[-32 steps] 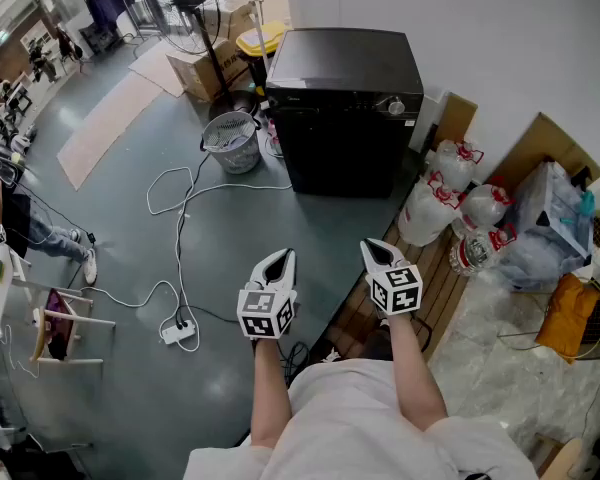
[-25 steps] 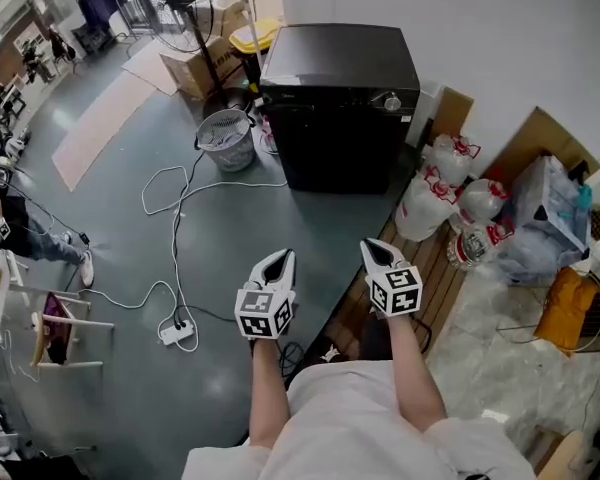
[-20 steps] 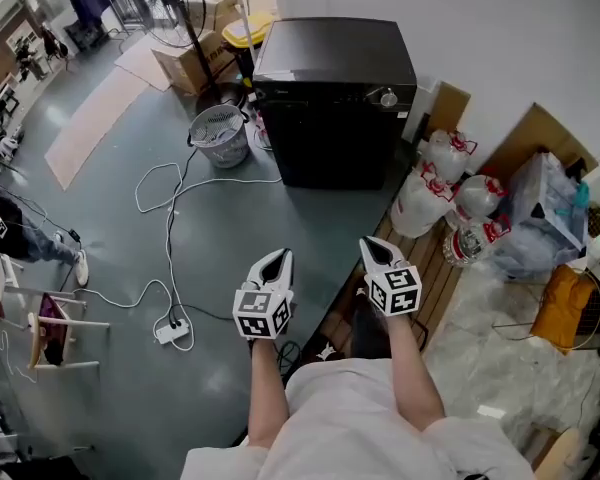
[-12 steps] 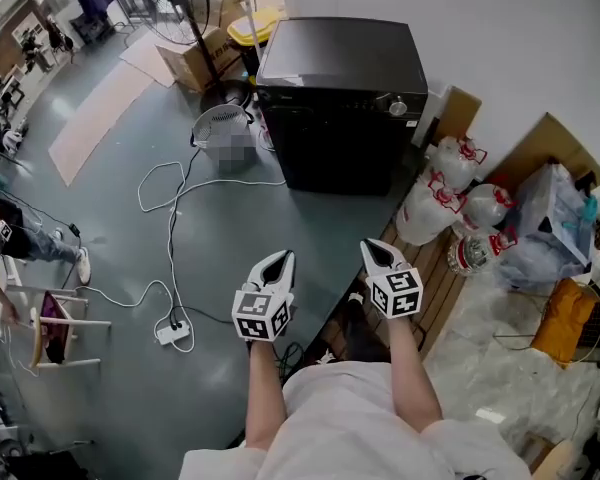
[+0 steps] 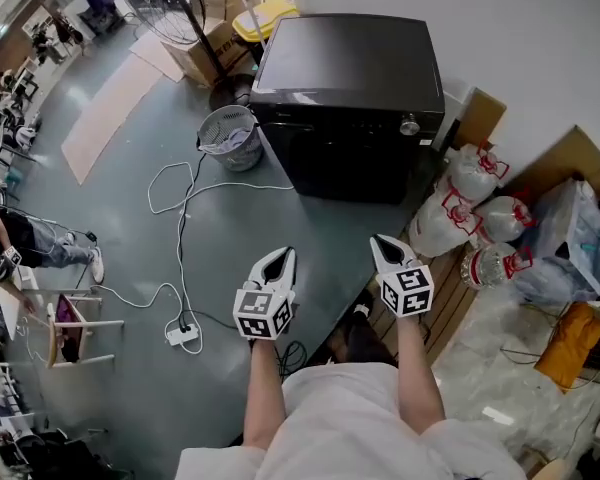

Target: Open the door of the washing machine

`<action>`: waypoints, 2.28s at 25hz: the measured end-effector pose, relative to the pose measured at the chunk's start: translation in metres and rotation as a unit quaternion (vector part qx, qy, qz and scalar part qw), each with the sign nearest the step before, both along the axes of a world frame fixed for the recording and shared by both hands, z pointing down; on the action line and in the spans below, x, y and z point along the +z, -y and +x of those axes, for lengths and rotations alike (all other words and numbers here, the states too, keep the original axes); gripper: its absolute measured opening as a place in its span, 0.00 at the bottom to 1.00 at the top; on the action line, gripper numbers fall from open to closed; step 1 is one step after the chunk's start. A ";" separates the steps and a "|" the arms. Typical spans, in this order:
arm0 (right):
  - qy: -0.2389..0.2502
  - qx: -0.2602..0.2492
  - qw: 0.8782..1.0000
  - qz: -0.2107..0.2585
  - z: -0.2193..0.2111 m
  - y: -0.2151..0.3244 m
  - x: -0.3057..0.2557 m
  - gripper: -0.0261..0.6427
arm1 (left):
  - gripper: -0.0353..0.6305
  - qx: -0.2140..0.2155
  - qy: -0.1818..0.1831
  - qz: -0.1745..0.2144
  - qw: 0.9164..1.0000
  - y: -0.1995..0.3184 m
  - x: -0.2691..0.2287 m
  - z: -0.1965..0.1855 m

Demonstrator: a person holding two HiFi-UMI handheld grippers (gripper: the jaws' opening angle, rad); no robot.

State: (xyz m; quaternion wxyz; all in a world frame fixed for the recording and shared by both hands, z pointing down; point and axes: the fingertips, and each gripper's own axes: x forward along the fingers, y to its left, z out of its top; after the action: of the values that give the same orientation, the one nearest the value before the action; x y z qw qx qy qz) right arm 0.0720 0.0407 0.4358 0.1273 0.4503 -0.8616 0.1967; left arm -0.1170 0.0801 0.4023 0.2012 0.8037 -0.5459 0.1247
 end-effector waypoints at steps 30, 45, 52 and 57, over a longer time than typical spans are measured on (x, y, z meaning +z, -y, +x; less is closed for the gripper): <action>-0.163 -0.173 0.971 0.024 -0.041 0.164 0.043 0.04 | 0.14 0.021 0.036 -0.024 0.999 0.178 0.077 -0.012; -0.270 -0.166 0.948 -0.006 -0.149 0.236 0.107 0.04 | 0.14 0.151 0.002 -0.058 0.987 0.285 0.178 -0.085; -0.309 -0.166 0.936 -0.021 -0.221 0.275 0.144 0.04 | 0.14 0.232 0.017 -0.090 0.969 0.315 0.226 -0.110; -0.395 -0.236 0.888 -0.011 -0.259 0.294 0.182 0.10 | 0.14 0.261 0.015 -0.098 0.960 0.334 0.262 -0.110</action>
State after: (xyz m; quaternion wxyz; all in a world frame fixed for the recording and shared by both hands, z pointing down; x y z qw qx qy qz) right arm -0.1867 -0.2534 0.6183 0.5048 0.2723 -0.8188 -0.0235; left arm -0.2268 -0.2541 0.6639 0.2312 0.8926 -0.3053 0.2378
